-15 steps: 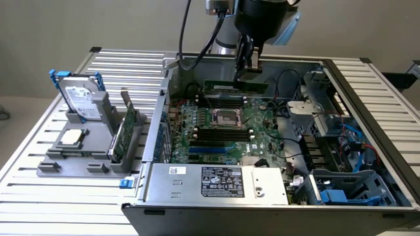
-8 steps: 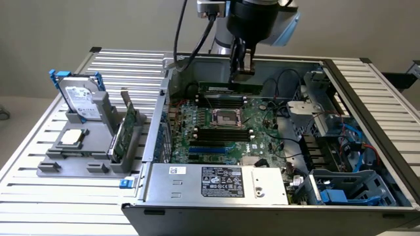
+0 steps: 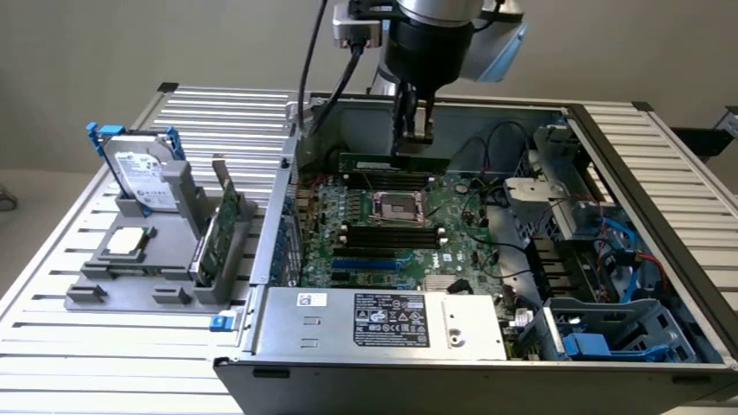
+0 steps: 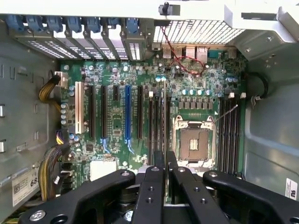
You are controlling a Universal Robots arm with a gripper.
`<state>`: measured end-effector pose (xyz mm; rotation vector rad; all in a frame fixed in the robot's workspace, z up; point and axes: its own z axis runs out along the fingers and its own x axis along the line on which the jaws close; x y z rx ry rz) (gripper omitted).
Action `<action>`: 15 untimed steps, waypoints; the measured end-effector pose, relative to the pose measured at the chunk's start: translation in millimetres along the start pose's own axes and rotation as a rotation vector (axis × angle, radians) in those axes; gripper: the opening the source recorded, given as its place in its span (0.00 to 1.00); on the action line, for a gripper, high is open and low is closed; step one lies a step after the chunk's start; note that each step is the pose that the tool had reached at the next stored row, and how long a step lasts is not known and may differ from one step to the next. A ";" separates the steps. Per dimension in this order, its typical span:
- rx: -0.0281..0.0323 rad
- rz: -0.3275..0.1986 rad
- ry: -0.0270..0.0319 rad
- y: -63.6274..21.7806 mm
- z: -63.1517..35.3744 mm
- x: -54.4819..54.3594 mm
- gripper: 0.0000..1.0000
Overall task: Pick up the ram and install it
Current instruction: 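Insert the ram into the slot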
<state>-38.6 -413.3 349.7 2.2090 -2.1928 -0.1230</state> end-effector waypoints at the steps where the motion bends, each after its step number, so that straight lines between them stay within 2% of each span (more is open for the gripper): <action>1: -0.0001 0.000 0.0001 -2.4 1.6 0.1 0.13; 6: -0.0030 0.000 0.0000 -24.6 8.3 0.5 0.13; 15: -0.0035 0.000 0.0000 -26.3 24.3 6.8 0.13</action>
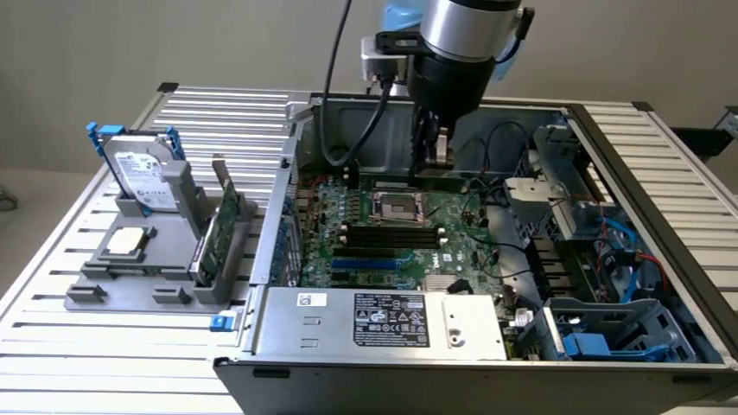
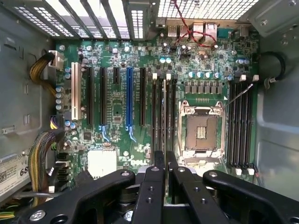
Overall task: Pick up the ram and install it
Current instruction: 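Insert the ram into the slot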
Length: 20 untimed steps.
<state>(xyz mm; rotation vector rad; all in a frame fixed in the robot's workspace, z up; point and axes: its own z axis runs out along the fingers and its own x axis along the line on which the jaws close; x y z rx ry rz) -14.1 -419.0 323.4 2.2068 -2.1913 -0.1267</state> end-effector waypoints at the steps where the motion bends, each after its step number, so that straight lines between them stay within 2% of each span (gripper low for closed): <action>1: 0.0000 0.000 0.0001 0.1 1.9 0.6 0.13; 20: 0.0002 0.004 -0.0004 6.7 36.9 6.7 0.13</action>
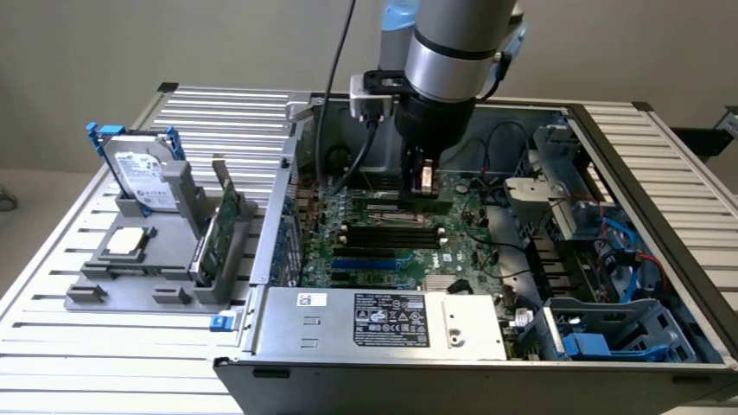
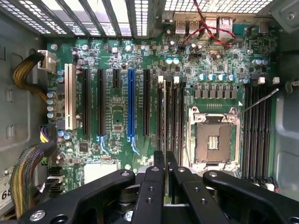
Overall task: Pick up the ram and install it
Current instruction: 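Insert the ram into the slot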
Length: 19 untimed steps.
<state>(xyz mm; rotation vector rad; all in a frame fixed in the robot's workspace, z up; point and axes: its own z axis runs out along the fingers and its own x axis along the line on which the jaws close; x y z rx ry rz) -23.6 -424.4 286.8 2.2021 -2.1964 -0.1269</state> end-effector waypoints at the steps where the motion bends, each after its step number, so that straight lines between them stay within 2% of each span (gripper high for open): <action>1: 0.0000 0.000 0.0001 0.3 1.8 0.2 0.13; 19: -0.0001 0.000 0.0001 -0.4 34.5 2.1 0.13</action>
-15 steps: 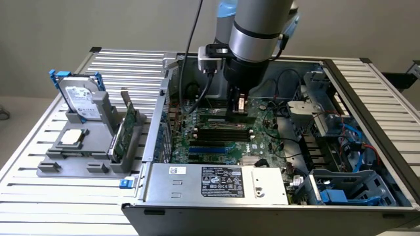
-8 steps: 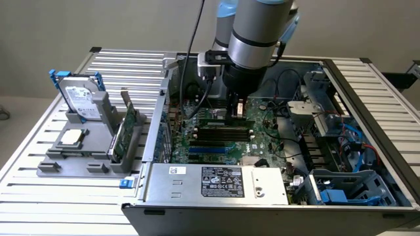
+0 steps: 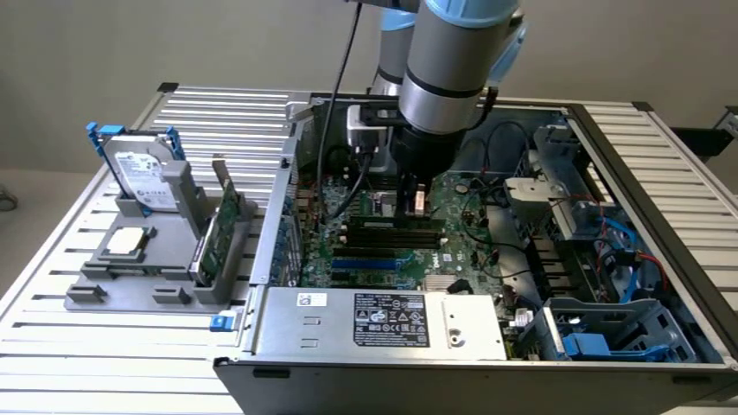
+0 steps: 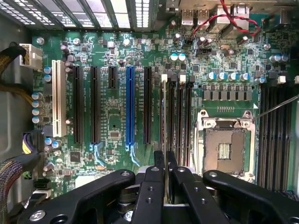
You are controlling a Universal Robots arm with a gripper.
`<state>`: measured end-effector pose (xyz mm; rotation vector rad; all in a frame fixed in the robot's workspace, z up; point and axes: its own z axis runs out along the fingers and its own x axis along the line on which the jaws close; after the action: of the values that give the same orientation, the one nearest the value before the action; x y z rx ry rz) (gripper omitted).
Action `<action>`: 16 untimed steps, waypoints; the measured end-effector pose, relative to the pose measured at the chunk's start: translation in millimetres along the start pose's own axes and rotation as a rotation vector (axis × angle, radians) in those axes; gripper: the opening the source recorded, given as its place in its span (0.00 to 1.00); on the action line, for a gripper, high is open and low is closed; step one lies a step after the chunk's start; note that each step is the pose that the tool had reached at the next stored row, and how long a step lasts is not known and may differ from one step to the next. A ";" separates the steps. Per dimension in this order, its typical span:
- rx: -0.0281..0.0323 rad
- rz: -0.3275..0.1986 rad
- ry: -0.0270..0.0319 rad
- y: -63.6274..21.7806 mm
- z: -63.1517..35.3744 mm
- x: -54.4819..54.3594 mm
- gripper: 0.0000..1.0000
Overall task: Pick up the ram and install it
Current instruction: 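Insert the ram into the slot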
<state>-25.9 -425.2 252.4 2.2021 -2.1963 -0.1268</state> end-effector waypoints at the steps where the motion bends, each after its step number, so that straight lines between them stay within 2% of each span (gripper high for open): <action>1: 0.0000 0.000 0.0001 -0.1 1.8 0.1 0.13; 10: -0.0001 0.000 0.0001 -1.4 17.7 0.7 0.13; 16: -0.0001 0.000 0.0002 -1.3 17.7 0.7 0.13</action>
<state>-25.9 -425.2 234.6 2.2018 -2.1962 -0.1267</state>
